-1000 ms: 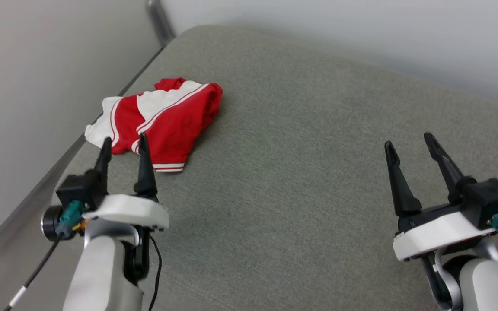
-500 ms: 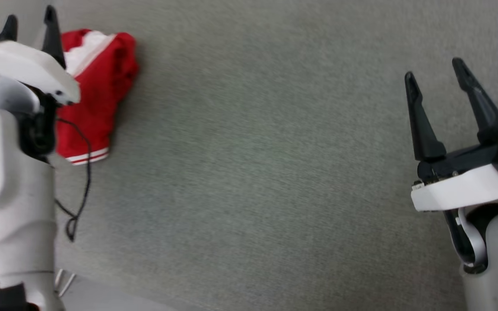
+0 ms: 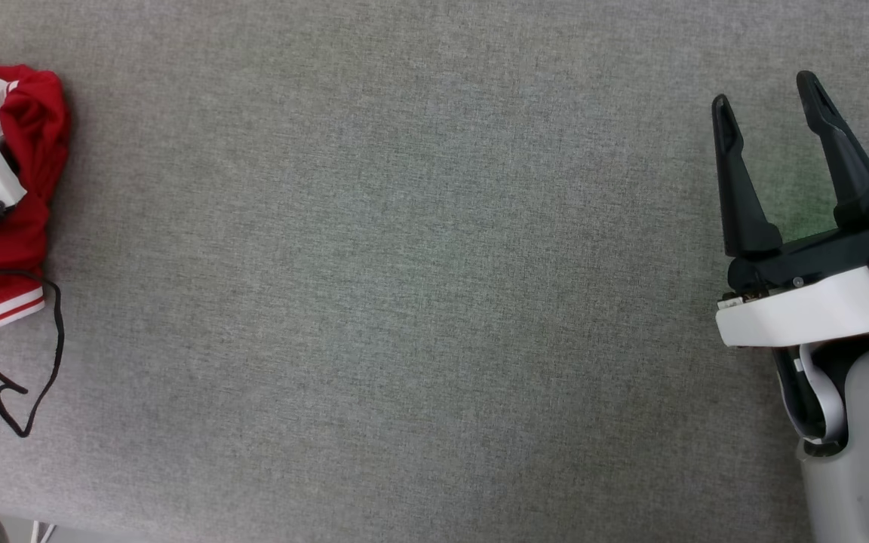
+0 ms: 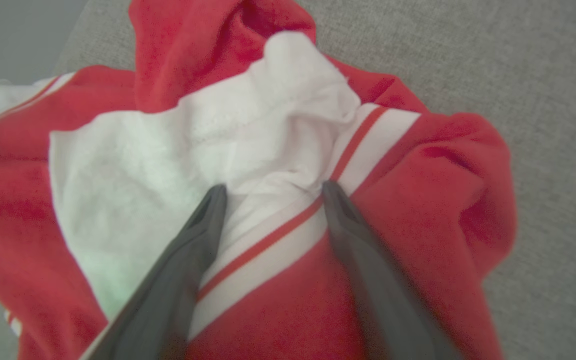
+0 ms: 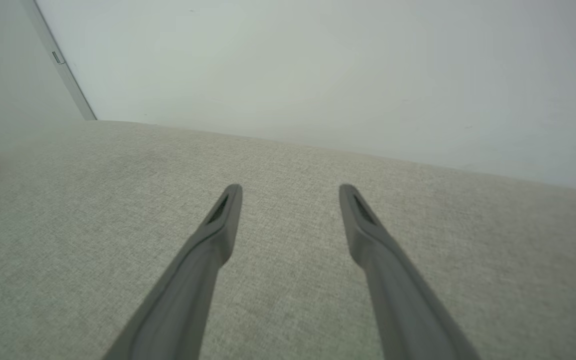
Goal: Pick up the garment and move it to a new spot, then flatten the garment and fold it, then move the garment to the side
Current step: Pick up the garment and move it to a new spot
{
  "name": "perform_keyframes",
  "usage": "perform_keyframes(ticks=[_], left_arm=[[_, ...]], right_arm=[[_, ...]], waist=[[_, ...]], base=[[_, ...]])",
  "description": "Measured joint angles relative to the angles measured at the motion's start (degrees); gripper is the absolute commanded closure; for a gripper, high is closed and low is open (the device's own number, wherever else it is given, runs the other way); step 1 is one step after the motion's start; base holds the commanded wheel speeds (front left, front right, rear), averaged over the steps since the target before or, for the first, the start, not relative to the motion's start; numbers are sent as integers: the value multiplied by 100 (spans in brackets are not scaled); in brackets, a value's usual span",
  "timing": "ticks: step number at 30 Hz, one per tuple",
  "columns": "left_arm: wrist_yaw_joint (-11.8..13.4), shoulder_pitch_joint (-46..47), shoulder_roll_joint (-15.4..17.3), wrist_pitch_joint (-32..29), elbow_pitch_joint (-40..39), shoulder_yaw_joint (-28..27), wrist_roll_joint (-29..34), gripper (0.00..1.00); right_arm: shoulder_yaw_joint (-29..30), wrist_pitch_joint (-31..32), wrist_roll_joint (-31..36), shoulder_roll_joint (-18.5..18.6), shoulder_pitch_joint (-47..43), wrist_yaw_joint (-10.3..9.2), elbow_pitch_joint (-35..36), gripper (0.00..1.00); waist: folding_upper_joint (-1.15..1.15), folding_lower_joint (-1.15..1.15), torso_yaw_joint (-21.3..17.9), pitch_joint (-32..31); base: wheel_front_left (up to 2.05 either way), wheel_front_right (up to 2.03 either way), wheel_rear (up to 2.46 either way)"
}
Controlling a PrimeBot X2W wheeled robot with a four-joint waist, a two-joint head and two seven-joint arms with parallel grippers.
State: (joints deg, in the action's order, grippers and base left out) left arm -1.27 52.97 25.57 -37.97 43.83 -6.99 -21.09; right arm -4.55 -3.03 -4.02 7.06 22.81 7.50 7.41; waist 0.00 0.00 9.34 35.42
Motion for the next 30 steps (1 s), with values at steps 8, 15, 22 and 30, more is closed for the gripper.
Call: perform_keyframes(ticks=[8, 15, 22, 30], left_arm=[[203, -208, -113, 829, -125, 97, 169, 100], [257, -283, -158, 2662, -439, 132, 392, 100], [285, -266, -350, 4128, -809, 183, 489, 100], [179, -671, -882, 4663, -1448, 533, 519, 100]], right_arm=[[36, -56, -4, -26, -19, 0, -101, 0], [115, -142, -18, -132, -271, 0, -226, 0], [289, -196, -59, -282, -647, 0, -233, 0], [370, -198, -133, -378, -1079, 0, -296, 0]], waist=[[0, 0, 53, -229], [0, 1, 121, -796], [0, 0, 130, -1514], [0, -1, -139, -2248]], base=[[0, 0, 0], [0, 0, 0], [0, 0, 0], [0, 0, 0]])
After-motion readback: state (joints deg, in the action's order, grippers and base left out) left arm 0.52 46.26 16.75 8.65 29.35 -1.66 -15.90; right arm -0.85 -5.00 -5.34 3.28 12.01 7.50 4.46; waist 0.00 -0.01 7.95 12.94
